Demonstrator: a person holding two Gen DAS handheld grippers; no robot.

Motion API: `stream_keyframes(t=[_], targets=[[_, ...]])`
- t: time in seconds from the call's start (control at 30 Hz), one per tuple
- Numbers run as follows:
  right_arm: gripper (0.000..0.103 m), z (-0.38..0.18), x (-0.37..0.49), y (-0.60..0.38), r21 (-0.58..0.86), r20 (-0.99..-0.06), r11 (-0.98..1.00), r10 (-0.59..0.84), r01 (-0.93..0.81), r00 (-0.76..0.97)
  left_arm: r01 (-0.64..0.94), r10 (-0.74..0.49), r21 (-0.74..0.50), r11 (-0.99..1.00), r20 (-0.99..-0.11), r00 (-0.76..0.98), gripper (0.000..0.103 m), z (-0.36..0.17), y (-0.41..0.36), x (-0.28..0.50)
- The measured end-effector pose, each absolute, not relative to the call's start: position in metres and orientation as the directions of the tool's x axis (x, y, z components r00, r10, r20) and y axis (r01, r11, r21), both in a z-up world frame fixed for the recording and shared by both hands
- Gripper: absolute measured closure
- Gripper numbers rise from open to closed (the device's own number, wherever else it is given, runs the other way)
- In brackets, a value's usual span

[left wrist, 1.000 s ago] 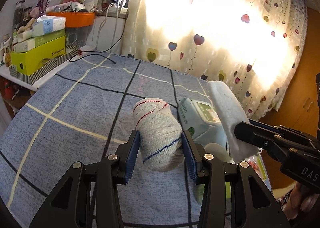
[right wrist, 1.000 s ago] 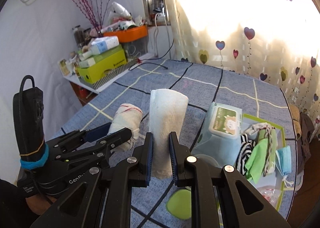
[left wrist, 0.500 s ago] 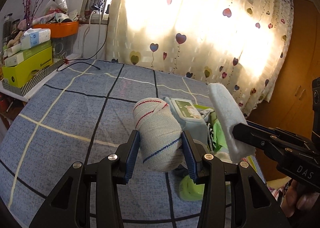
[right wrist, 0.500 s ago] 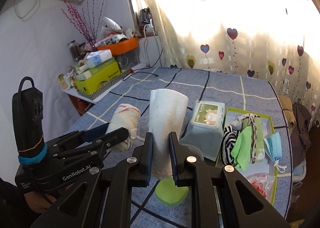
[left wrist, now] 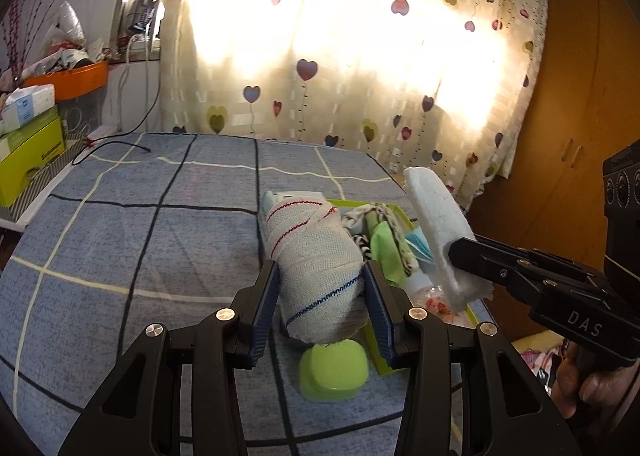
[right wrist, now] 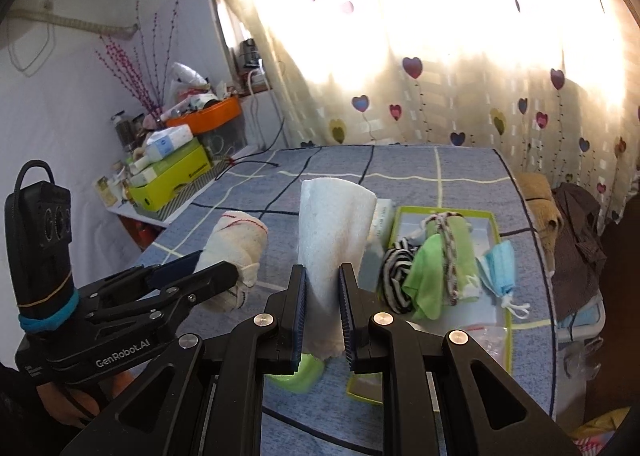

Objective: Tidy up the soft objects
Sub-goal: 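Carry the rolled bandage and white towel with both grippers over the box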

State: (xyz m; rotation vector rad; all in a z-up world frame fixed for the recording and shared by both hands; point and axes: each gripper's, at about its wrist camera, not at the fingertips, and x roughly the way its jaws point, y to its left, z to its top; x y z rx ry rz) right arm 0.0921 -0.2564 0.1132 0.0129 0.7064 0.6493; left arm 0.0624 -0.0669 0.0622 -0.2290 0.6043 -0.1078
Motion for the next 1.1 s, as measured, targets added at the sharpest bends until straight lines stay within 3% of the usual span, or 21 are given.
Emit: stream_keyframes(t=[0.4, 1.1], targets=[[0.088, 0.102, 0.098, -0.313, 0.246, -0.605, 0.856, 0.502, -0.454, 0.618, 0.131, -0.246, -0.232, 0.964, -0.58, 0.777, 0.059, 0.055, -0.111, 0.075], [0.088, 0.039, 0.127, -0.34, 0.25, -0.717, 0.898, 0.422, -0.361, 0.555, 0.182, -0.284, -0.222, 0.958, -0.638, 0.716, 0.059, 0.034, -0.147, 0.095]])
